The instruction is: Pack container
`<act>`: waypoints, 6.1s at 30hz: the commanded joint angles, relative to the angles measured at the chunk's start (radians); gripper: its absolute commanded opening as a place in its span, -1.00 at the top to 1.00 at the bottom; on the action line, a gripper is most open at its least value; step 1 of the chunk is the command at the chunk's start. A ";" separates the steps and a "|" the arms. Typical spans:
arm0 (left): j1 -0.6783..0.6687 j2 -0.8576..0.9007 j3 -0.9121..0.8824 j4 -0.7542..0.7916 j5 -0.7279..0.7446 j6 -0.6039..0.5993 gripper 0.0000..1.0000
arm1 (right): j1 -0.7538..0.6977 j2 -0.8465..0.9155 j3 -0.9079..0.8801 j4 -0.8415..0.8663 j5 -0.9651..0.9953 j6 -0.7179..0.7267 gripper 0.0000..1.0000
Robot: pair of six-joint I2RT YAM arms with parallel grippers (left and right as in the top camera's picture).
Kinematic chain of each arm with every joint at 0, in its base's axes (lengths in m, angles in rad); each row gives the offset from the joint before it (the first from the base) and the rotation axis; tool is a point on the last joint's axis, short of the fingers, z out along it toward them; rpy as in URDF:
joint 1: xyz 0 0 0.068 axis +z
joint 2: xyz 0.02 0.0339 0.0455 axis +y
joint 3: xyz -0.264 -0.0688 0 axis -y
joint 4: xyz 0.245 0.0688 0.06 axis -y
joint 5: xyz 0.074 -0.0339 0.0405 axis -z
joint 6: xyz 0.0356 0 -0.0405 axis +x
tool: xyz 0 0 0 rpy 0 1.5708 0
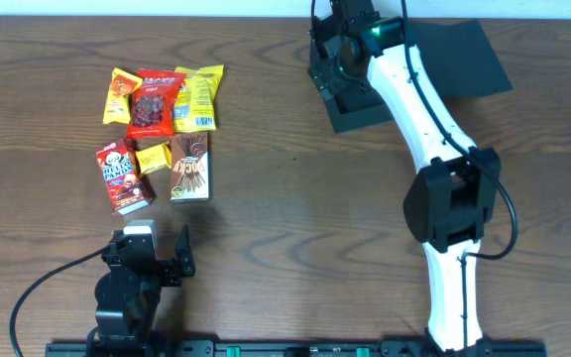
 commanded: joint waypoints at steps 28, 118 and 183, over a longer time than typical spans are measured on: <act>0.006 -0.006 -0.017 0.000 -0.003 0.011 -0.90 | 0.040 0.118 -0.005 -0.195 -0.074 -0.005 0.97; 0.006 -0.006 -0.017 0.000 -0.003 0.011 -0.91 | 0.325 -0.774 -0.681 -0.024 0.167 -0.074 -0.99; 0.006 -0.006 -0.017 0.000 -0.003 0.011 -0.90 | 0.083 -0.348 -0.846 0.100 0.170 0.454 0.97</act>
